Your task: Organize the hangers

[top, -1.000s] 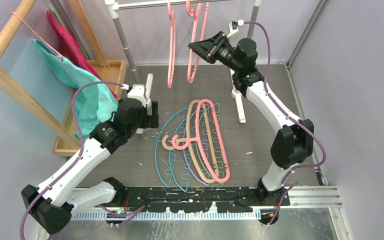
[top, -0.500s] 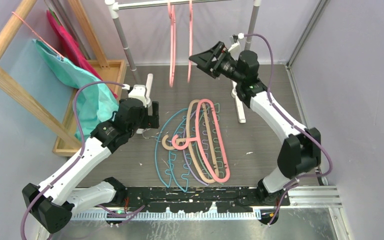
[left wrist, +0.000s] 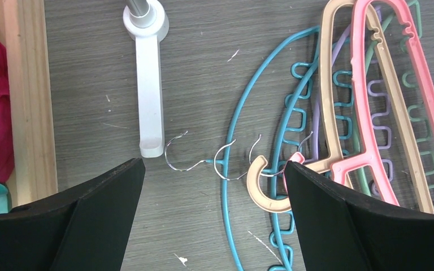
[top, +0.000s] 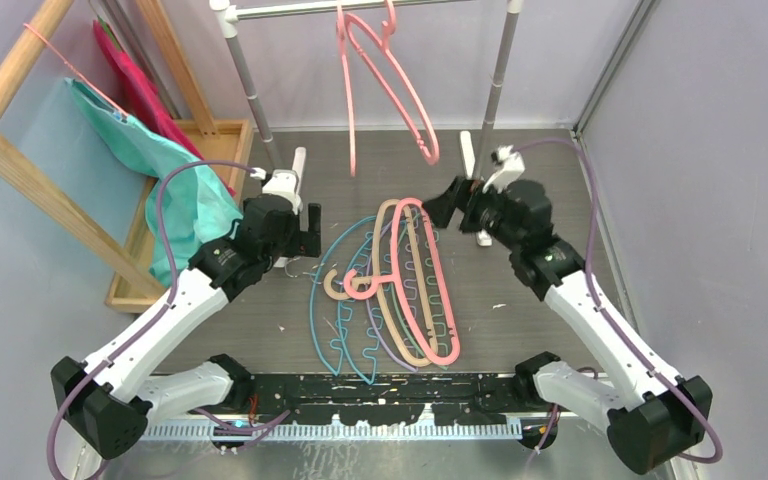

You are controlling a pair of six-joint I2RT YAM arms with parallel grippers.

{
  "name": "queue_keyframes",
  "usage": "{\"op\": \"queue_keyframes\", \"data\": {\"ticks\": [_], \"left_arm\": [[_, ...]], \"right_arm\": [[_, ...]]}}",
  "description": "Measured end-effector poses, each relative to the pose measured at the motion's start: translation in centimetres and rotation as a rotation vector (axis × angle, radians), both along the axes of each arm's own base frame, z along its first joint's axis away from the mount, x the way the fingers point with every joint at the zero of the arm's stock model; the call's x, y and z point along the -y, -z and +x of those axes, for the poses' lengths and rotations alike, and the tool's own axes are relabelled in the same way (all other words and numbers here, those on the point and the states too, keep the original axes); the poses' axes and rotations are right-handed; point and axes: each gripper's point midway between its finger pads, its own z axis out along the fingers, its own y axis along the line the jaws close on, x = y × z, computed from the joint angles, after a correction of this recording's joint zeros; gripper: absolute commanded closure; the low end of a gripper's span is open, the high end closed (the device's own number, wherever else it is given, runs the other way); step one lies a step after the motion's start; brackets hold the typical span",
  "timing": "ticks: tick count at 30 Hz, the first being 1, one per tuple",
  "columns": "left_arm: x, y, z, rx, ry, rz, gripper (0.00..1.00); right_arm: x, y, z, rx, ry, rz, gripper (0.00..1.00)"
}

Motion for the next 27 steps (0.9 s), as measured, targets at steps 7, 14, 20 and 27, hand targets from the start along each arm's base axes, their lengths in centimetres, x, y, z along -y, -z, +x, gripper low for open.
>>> {"op": "queue_keyframes", "data": {"ticks": [7,14,20,27], "left_arm": [[0.3,1.1,0.4,-0.030,0.000,0.020,0.02],[0.6,2.1,0.6,-0.060,0.002,0.032,0.02],[0.5,1.9,0.5,-0.053,0.001,0.029,0.02],[0.4,1.5,0.4,-0.044,0.001,0.023,0.02]], "right_arm": [[-2.8,17.1,-9.2,-0.305,-0.168,-0.407,0.21],[-5.3,22.4,-13.0,-0.342,-0.278,-0.630,0.26],[-5.5,23.6,-12.0,-0.339,-0.240,-0.657,0.54],[-6.1,25.4,-12.9,-0.383,-0.273,-0.650,0.55]]}}
